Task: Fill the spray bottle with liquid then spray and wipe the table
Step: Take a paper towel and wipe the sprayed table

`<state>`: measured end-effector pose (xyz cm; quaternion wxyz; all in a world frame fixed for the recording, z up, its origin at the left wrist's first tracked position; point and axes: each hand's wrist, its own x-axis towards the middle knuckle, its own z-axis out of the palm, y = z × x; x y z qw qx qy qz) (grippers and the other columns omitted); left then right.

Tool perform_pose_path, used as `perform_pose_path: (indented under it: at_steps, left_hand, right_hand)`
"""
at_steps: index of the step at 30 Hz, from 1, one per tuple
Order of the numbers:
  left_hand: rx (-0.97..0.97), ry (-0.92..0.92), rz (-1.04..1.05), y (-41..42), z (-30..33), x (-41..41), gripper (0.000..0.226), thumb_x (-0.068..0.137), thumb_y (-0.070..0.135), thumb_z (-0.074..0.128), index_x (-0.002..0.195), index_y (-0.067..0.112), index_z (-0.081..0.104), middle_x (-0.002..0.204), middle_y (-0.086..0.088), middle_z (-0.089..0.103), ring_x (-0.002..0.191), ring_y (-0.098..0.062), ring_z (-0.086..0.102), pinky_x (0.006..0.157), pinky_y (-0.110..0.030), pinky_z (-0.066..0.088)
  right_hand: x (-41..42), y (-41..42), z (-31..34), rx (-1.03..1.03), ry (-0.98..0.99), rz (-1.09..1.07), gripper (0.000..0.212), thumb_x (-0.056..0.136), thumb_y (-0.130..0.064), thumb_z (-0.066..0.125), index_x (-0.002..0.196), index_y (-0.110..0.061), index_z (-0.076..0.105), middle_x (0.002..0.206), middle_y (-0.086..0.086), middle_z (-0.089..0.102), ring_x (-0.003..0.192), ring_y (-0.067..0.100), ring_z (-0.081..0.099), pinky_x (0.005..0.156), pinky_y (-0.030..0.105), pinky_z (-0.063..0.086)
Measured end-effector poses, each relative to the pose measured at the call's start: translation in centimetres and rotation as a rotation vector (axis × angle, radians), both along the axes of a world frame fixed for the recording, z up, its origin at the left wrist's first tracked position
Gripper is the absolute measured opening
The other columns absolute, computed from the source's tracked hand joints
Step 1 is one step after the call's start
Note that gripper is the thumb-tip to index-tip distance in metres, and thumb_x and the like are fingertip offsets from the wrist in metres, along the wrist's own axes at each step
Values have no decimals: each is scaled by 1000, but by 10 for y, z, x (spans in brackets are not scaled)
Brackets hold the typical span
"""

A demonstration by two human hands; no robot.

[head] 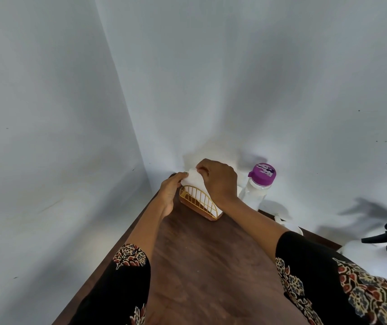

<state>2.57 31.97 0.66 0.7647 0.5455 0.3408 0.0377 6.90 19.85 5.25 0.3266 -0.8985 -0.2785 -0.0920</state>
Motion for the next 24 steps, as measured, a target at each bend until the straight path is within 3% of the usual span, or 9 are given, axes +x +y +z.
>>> perform_pose_path:
  at_steps: [3,6,10,12,15,17,19,21,24]
  left_hand:
    - [5,2,-6,0,0,2,36,91,32,54,119,9,55,110,-6,60,87,-10,55,59,-21,31]
    - [18,14,6,0,2,3,38,91,32,54,121,8,54,106,-5,60,85,-10,55,59,-21,31]
    - [83,33,0,0,1,6,30,94,34,51,113,12,55,95,1,60,82,-8,54,58,-19,32]
    - [121,49,-15,0,-2,8,34,95,35,49,115,9,57,99,0,62,83,-9,55,60,-19,34]
    - [153,70,-25,-2,-4,9,36,94,36,49,115,8,59,110,-8,64,88,-13,58,64,-22,40]
    - [163,78,-25,-2,-7,9,30,93,33,53,104,7,62,100,-9,66,85,-15,60,66,-22,42]
    - [176,78,-39,-3,-8,7,21,91,28,56,94,8,63,89,-7,65,80,-15,59,66,-21,42]
    - [199,71,-28,-3,-10,6,21,90,22,59,102,6,63,87,-5,63,81,-16,58,67,-21,42]
    - [220,87,16,-3,-9,6,21,92,21,56,110,12,59,86,0,59,85,-15,55,79,-23,41]
  right_hand:
    - [-1,0,0,-28,-61,8,14,94,-14,54,95,-12,68,86,5,73,74,22,65,67,20,34]
    - [-2,-2,3,-46,-71,11,13,93,-12,55,92,-11,67,85,6,72,72,22,64,67,20,34]
    - [-4,-3,14,55,-86,-14,8,87,-13,63,88,-10,70,107,6,70,97,23,64,86,23,31]
    - [-4,-5,23,112,-36,-21,8,87,-15,62,91,-11,67,107,4,70,100,21,63,94,23,29]
    - [-1,-7,35,203,29,-17,5,87,-14,62,90,-10,62,96,4,70,92,22,65,99,36,43]
    - [3,-10,43,248,64,-31,4,87,-13,63,88,-9,62,92,4,70,88,20,65,93,40,48]
    - [7,-14,51,294,84,-35,3,87,-11,63,87,-8,62,85,1,67,78,15,62,83,33,50]
    - [10,-17,60,349,107,-35,3,87,-8,63,89,-7,61,81,0,64,71,9,56,70,21,47]
    - [13,-20,68,417,85,-27,7,88,-7,62,94,-5,63,88,3,67,74,7,56,68,9,43]
